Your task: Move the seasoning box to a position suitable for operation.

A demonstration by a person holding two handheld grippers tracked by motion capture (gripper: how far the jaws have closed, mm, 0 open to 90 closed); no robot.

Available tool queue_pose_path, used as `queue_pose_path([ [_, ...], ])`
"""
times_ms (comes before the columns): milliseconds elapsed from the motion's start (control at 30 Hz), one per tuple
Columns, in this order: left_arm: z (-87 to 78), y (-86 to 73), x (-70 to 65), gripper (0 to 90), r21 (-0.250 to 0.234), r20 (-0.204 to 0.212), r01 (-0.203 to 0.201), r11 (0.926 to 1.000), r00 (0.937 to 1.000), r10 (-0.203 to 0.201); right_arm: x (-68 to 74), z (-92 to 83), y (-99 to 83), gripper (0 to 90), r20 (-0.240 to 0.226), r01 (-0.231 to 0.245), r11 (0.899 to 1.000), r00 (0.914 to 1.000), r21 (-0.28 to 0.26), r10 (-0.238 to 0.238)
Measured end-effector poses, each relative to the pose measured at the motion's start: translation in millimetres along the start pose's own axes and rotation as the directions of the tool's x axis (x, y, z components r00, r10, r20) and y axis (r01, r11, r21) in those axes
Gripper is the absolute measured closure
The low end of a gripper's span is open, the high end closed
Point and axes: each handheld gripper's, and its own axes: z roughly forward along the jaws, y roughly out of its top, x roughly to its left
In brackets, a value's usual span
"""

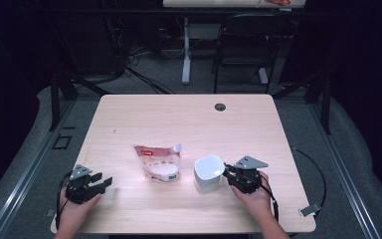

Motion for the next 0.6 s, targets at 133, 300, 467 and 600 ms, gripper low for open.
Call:
queue_pose_path([
  [133, -1.1, -0.7, 0.3, 50.3, 0.001, -0.001, 0.001, 1.0000, 1.0000, -0.001, 0.9, 2.9, 1.6, 75.7, 0.016, 0.001, 1.000, 0.9999, 0.007, -0.001],
  [300, -2.5, -1.7, 1.2, 50.3, 0.002, -0.006, 0.003, 1.0000, 1.0000, -0.003, 3.2, 3.8, 3.4, 77.7, 0.046, 0.038, 0.999, 0.9982, 0.016, -0.039],
  [467, -3.4, -2.2, 1.7, 50.3, -0.001, -0.005, 0.003, 1.0000, 1.0000, -0.003, 5.1, 3.6, 4.3, 79.5, 0.049, 0.054, 0.998, 0.9973, 0.023, -0.055],
  [600, -2.1, -1.2, 0.2, 50.3, 0.001, -0.001, -0.001, 1.0000, 1.0000, 0.001, 6.4, 1.4, 3.7, 82.1, 0.042, 0.068, 0.997, 0.9967, 0.026, -0.069],
])
